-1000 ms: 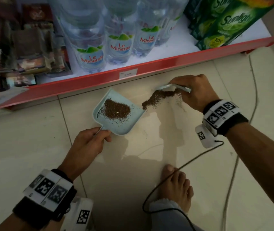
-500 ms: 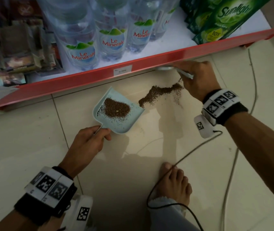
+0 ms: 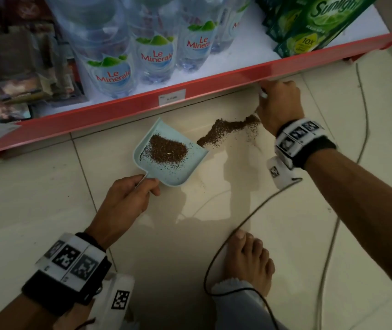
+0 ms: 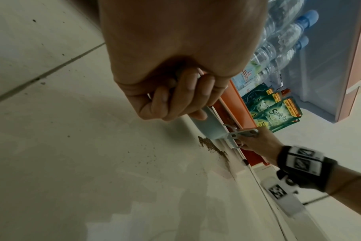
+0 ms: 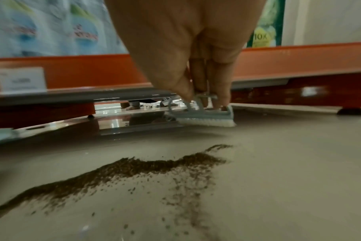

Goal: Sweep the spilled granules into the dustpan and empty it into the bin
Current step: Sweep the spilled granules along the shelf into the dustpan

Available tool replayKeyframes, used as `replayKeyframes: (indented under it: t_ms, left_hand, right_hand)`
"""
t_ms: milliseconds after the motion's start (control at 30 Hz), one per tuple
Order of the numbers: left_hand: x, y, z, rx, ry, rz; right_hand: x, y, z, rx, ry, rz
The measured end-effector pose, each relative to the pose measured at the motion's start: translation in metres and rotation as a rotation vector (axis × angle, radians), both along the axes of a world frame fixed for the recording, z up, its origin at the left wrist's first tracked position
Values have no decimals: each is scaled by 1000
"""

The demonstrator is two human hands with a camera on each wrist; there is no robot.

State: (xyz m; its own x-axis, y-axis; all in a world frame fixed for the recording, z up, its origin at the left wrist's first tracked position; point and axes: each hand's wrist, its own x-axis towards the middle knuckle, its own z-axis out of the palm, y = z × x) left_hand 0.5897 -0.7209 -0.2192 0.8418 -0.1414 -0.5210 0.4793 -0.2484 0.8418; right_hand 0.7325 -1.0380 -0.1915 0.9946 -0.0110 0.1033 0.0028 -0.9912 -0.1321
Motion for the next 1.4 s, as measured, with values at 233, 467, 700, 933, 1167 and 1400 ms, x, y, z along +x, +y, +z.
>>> replayKeyframes:
  t_ms: [233, 467, 700, 933, 1167, 1400]
  left_hand:
    - [2, -1, 5, 6, -11, 6]
    - [-1, 7, 6, 3, -3, 28]
    - [2, 1, 8, 13, -12, -19]
    - [4, -2, 12, 1, -38, -11]
    - [1, -6, 6, 1, -30, -4]
    - [3, -17, 0, 39, -26, -42]
  right_hand:
    - [12, 49, -19, 154, 201, 330]
    - [-21, -4, 32, 151, 355, 742]
    - [-5, -33, 21, 29, 41, 241]
    - [-15, 1, 5, 152, 215, 459]
    - [-46, -30, 33, 132, 158, 530]
    - [-15, -79, 27, -157, 223, -143]
